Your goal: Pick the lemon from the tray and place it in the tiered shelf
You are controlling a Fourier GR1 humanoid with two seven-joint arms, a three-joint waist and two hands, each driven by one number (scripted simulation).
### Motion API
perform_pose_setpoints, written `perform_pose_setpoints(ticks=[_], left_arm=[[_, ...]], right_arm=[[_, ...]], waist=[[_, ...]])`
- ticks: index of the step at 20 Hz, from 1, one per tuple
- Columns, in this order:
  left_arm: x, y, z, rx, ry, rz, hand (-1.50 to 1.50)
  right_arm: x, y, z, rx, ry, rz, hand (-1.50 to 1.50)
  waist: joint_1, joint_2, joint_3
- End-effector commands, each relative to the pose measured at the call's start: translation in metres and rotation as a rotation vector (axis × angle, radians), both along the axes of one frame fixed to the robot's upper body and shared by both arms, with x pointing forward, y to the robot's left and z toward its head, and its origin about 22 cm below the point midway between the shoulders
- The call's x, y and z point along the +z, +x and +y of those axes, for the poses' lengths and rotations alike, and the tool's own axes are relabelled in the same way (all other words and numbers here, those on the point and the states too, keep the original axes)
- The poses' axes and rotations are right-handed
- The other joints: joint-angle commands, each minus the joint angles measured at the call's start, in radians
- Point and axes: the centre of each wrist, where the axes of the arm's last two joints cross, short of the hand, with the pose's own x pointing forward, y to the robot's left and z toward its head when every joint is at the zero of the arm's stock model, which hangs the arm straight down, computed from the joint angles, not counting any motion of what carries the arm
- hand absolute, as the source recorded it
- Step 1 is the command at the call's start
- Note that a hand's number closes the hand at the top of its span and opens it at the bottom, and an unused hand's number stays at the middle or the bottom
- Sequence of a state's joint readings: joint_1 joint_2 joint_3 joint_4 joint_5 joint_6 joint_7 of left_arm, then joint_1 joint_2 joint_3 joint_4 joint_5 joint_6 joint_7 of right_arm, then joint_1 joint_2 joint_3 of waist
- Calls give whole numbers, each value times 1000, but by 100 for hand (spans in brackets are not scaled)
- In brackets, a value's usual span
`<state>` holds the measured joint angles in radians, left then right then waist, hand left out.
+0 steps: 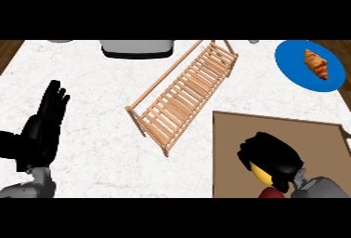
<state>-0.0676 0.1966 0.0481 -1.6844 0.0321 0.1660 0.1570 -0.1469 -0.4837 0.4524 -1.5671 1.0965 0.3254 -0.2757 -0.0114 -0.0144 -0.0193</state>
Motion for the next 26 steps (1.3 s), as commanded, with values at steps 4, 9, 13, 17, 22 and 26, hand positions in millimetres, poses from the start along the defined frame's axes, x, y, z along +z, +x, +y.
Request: perform_pose_setpoints(ticks=[4,9,13,17,22,26], left_arm=[[7,-3,-10,7,-5,-2,0],[4,-10,12,27,-8,6,0],[-1,-15,5,26,-8,7,0],[-10,-10,2,7,-6,8,0],[-5,0,-15,-4,-13,-5,0],[2,8,-7,-15,-11,11,0]], right_arm=[[31,-44,20,89,260,124,150],[74,-51,12,22,579,134,150],[114,-69,4,-103,705,71,150],[159,-62,-3,-192,758,-30,150],[205,-45,-6,-244,744,-98,150],[203,-15,8,-278,790,-90,150]], waist=[[-7,8,19],[-14,7,18],[-11,6,17],[7,13,16],[14,14,18],[15,14,19]])
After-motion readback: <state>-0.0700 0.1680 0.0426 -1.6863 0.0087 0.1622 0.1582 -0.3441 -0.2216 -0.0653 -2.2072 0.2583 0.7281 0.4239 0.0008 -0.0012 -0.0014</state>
